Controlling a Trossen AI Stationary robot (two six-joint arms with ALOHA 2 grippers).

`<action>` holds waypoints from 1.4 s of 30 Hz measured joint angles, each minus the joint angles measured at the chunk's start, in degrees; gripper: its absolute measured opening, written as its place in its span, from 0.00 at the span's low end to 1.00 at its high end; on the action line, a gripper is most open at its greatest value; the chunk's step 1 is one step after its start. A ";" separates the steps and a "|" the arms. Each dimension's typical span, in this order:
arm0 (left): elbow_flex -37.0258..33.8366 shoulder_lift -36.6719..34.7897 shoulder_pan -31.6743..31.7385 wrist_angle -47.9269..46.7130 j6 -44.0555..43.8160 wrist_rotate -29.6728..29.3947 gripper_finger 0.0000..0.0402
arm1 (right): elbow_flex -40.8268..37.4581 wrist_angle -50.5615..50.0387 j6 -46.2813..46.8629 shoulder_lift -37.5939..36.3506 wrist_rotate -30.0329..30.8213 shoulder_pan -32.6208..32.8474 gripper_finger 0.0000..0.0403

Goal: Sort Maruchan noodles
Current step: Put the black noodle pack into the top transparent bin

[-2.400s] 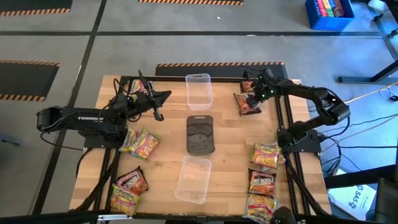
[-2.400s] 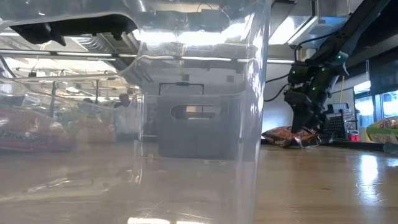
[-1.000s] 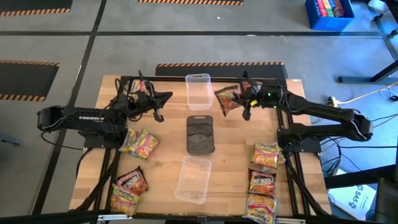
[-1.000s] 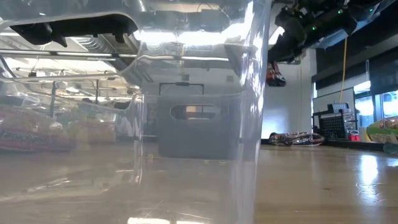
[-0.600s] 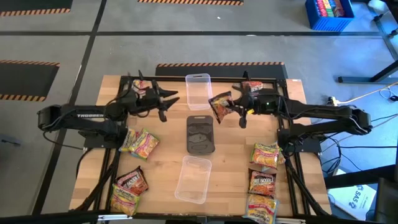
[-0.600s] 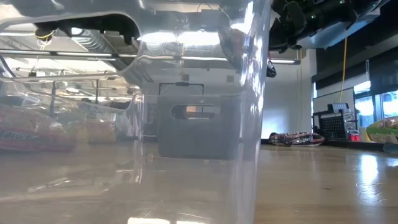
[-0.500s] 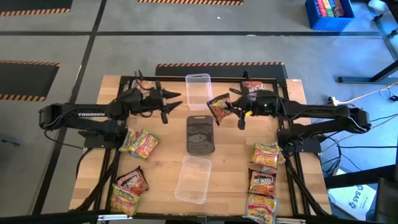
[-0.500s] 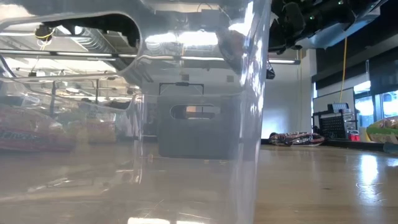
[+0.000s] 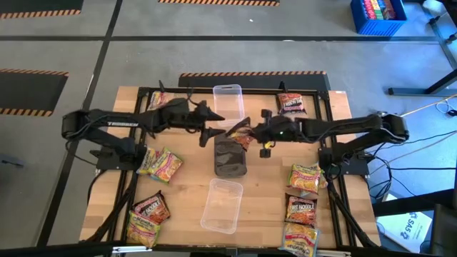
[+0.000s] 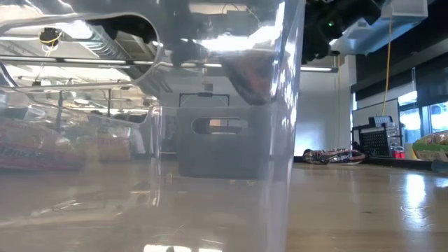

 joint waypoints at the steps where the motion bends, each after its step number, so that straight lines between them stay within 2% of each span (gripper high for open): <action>1: 0.42 0.62 0.01 -0.86 -0.18 0.41 0.65 | 0.87 -0.24 -0.95 1.09 1.37 0.69 0.09; 7: 2.64 4.05 -0.01 -2.48 -1.21 0.73 0.65 | 4.29 -1.62 -5.80 4.87 7.77 3.79 0.09; 17: 3.26 5.38 0.01 -2.45 -1.65 4.70 0.65 | 5.97 -1.15 -11.81 6.13 13.67 5.53 0.09; 21: 3.26 5.38 -0.03 -2.34 -2.12 6.91 0.65 | 5.97 0.13 -13.17 6.13 14.11 5.42 0.09; 24: 3.26 5.38 -0.03 -2.77 -2.50 2.33 0.65 | 5.97 2.57 -14.44 6.13 13.89 6.20 0.09; 26: 3.26 5.38 0.01 -2.85 -2.54 1.35 0.65 | 5.97 2.80 -15.36 6.13 14.56 6.45 0.09; 31: 3.26 5.38 0.01 -2.51 -2.22 6.75 0.65 | 5.95 3.84 -16.20 6.13 14.97 6.08 0.09; 38: 3.25 5.32 0.06 -1.48 -1.12 5.98 0.64 | 5.88 7.45 -16.11 6.45 14.66 5.67 0.09; 42: 3.22 5.32 0.06 -0.82 -0.99 5.51 0.60 | 5.88 7.79 -15.10 6.45 13.99 4.61 0.09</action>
